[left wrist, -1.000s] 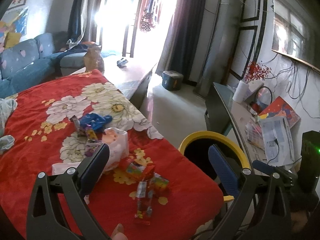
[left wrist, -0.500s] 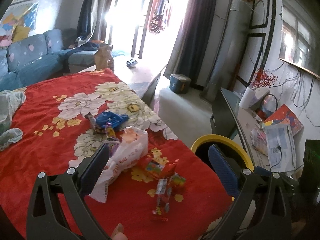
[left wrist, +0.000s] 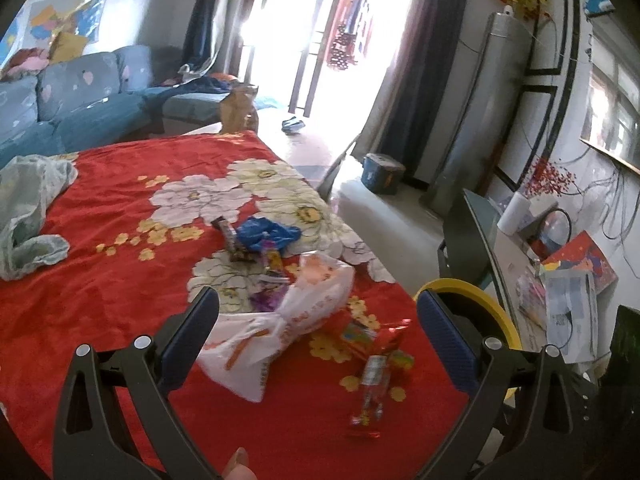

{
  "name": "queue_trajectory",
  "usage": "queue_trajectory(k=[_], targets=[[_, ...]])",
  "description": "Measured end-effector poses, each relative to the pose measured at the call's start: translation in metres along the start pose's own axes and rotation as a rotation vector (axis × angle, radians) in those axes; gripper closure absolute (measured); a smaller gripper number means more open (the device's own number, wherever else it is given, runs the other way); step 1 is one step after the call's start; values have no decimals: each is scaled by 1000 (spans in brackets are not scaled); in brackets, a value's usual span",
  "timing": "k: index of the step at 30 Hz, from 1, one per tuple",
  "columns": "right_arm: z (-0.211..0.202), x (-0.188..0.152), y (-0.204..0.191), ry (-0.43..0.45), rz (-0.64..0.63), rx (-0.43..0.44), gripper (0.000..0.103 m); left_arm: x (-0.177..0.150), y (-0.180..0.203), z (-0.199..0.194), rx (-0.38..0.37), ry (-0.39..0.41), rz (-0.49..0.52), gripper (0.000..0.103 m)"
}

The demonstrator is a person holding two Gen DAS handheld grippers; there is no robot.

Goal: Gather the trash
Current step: 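Move both tools back over the remaining trash on the table, then grasp a red snack wrapper with the right tool while the left tool grasps the white printed plastic bag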

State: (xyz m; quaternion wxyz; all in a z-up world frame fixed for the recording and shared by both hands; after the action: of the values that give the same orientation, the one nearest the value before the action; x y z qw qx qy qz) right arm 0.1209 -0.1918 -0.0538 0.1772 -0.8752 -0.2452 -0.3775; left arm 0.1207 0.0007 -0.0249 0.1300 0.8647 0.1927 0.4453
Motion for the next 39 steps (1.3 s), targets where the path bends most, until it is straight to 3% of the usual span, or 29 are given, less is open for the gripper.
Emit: queue_trajectory(k=[23,31,39], targets=[[64,8,-60,-144,-127,92,17,12,-102,0,102,-2,-182,7],[84,4,-58,-184,-97,115,35,5,-118,15,75,-54,-243,7],[93,2,-53,-181,-77,113,54,-11,-117,44,-14,-150,-273,8]])
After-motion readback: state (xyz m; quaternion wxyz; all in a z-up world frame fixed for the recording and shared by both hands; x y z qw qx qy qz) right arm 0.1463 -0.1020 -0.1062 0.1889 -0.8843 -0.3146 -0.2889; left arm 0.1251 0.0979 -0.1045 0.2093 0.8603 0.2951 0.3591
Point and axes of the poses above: each gripper's, at about its wrist camera, not at the fingertips, and z roughly the way its jaws point, y to its right, x to its top, the point moved 2 cm from there along z, roughly the way its jaws point, and after that the axes turned 14 degrees about -z, right-handed, at the moved point
